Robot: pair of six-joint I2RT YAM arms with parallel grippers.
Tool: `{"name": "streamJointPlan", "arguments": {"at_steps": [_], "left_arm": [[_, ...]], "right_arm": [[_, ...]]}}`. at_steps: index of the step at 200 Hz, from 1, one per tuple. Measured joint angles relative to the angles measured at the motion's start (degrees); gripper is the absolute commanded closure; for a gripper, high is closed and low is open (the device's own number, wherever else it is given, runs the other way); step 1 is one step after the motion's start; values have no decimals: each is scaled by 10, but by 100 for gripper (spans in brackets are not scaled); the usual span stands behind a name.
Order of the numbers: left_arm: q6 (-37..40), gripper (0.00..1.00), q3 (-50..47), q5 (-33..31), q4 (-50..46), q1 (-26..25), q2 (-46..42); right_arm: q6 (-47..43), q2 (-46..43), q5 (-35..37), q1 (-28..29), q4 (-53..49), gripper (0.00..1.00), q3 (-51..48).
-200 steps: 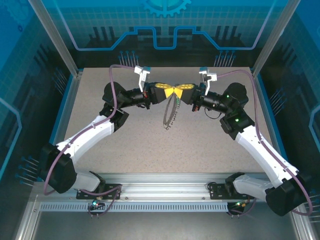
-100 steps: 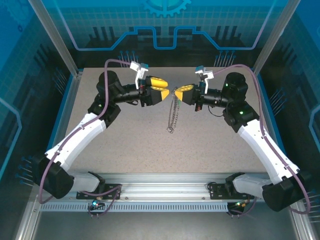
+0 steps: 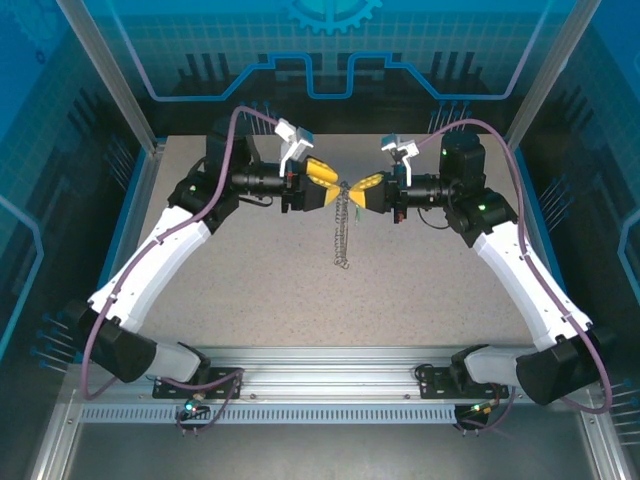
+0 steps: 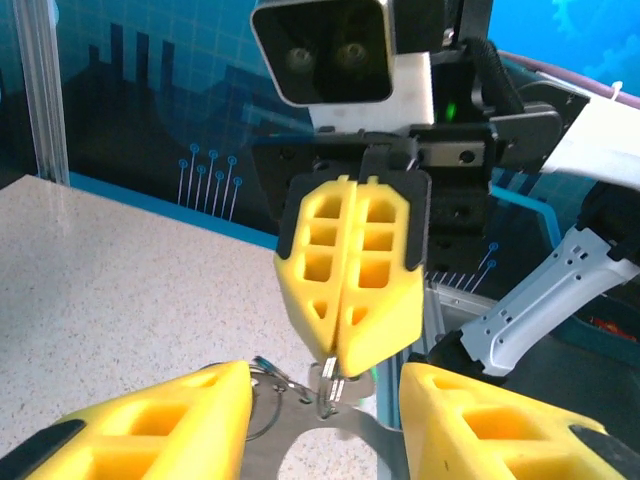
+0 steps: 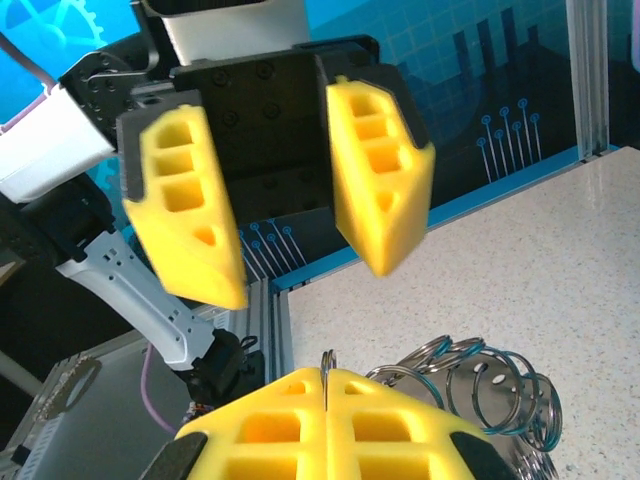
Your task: Put the keys on the keyring
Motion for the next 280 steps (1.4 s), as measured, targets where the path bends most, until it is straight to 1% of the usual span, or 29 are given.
{"name": "streamJointPlan", "arguments": {"at_steps": [19,46,134,165,179,194,228,236,248,252,260,265,273,280], "left_arm": [[15,61,8,4,-25,0,9],[24,61,12,13,-42,0,17],[24,62,13,31,-47,-9,26],[24,66,13,32,-49,-17,32],[25,69,13,33,-49,-19,34],[25,75,13,34,-49,-21,35],[27,94,17,39,-47,-23,35],[26,100,17,40,-47,-24,35],[23,100,17,40,-43,-24,35],[22,100,16,40,-42,-24,35],[20,100,16,40,-38,-24,35],[16,100,15,40,-35,-24,35],[9,100,11,38,-23,-25,35],[3,100,4,36,-8,-26,34]], "right_arm": [[-7,0,-11,0,-9,100,2],[-11,0,-19,0,-16,100,2],[-13,0,-23,0,-17,100,2],[-12,2,-23,0,-16,100,2],[-12,3,-23,0,-16,100,2],[-12,4,-23,0,-15,100,2],[-12,5,-21,-1,-11,100,2],[-12,5,-22,-2,-11,100,2],[-12,5,-23,-3,-9,100,2],[-11,5,-23,-3,-9,96,2],[-10,5,-23,-3,-8,81,2],[-6,5,-22,-4,-8,75,2],[-2,5,-21,-5,-5,69,2],[1,4,-21,-7,-1,67,1]]}}
